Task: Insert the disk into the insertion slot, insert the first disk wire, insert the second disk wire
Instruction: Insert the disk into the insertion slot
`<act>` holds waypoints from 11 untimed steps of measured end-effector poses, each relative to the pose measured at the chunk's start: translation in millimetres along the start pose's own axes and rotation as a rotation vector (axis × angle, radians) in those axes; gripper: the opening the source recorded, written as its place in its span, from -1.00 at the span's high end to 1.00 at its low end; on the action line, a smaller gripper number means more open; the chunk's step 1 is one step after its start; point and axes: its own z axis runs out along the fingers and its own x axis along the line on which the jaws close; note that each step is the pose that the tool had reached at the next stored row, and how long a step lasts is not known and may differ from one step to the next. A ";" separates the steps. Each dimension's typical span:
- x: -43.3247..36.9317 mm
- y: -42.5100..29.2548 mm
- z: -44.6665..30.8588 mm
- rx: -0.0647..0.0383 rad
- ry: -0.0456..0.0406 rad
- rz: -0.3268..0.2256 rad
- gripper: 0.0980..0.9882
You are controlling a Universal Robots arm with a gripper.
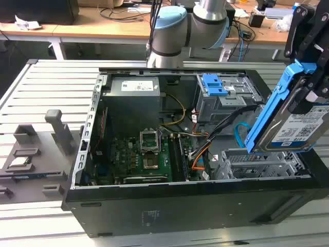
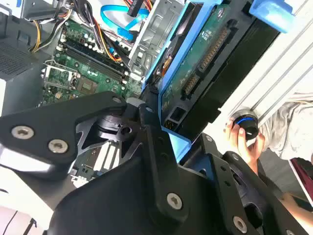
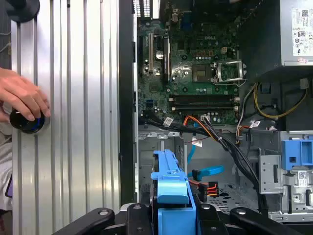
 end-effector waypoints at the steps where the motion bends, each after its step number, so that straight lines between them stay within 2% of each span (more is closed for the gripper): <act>1: 0.0 0.3 0.0 0.000 -0.0012 0.000 0.39; 10: 0.2 11.4 0.5 0.000 -0.0013 0.000 0.39; 11: 0.3 14.6 0.6 0.000 -0.0013 0.000 0.39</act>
